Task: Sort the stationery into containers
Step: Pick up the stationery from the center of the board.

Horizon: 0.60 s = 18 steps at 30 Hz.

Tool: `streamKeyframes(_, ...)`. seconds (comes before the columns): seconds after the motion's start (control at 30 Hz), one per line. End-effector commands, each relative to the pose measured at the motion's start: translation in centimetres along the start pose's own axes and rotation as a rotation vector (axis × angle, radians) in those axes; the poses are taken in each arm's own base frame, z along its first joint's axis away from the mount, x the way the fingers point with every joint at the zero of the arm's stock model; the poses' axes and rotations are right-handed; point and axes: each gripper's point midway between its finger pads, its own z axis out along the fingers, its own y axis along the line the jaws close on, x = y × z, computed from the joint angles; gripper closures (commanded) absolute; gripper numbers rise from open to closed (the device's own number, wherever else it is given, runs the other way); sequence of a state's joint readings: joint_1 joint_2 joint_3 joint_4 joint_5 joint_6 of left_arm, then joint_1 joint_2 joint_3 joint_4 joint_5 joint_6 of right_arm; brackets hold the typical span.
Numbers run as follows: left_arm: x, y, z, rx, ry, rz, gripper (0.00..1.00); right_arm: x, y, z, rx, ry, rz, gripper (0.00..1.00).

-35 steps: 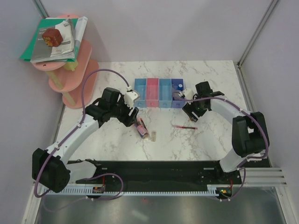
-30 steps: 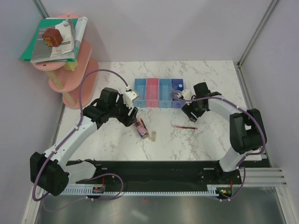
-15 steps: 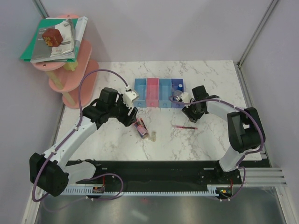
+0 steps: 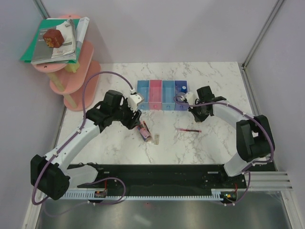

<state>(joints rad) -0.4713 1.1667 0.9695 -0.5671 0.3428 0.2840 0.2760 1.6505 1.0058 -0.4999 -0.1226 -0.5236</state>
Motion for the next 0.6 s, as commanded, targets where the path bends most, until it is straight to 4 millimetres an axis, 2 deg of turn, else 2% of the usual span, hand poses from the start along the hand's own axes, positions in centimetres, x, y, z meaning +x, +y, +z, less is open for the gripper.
streamKeyframes(0.0, -1.4, -2.0, 1.1, 0.062, -0.032, -0.009, 0.38, -6.4, -1.7, -6.6, 0.072, -0.197, 0.035, 0.97)
streamKeyframes(0.03, -1.4, -2.3, 1.5, 0.071, -0.022, -0.022, 0.39, -8.3, -2.4, -8.2, 0.092, -0.252, 0.04, 0.97)
streamKeyframes(0.1, -2.1, -3.3, 2.1, 0.093, -0.026, -0.003, 0.41, -10.1, -3.0, -9.7, 0.108, -0.3, 0.07, 0.98)
streamKeyframes(0.13, -2.2, -3.4, 2.4, 0.085, -0.016, 0.0, 0.42, -11.7, -3.6, -11.0, 0.125, -0.346, 0.099, 0.98)
streamKeyframes(0.2, -2.6, -4.0, 3.5, 0.09, 0.005, 0.029, 0.42, -13.6, -4.0, -12.0, 0.127, -0.397, 0.125, 1.0)
streamKeyframes(0.23, -2.8, -3.6, 3.9, 0.058, 0.013, 0.038, 0.42, -15.3, -4.6, -12.9, 0.132, -0.435, 0.154, 1.0)
streamKeyframes(0.37, -3.2, -4.2, 6.1, 0.046, 0.054, 0.074, 0.42, -18.9, -5.7, -14.3, 0.118, -0.502, 0.195, 1.0)
streamKeyframes(0.4, -3.5, -4.8, 6.9, 0.06, 0.063, 0.085, 0.42, -20.0, -6.0, -15.2, 0.118, -0.528, 0.192, 1.0)
streamKeyframes(0.47, -3.6, -5.4, 7.7, 0.073, 0.073, 0.086, 0.43, -20.6, -6.4, -14.5, 0.109, -0.509, 0.184, 1.0)
streamKeyframes(0.5, -3.2, -6.0, 8.7, 0.085, 0.1, 0.092, 0.43, -21.0, -6.7, -14.7, 0.11, -0.511, 0.175, 1.0)
streamKeyframes(0.53, -3.0, -6.3, 9.1, 0.086, 0.109, 0.086, 0.45, -22.3, -7.2, -15.1, 0.114, -0.528, 0.166, 1.0)
streamKeyframes(0.57, -3.0, -6.7, 9.5, 0.089, 0.116, 0.088, 0.46, -22.6, -7.5, -15.2, 0.118, -0.524, 0.159, 1.0)
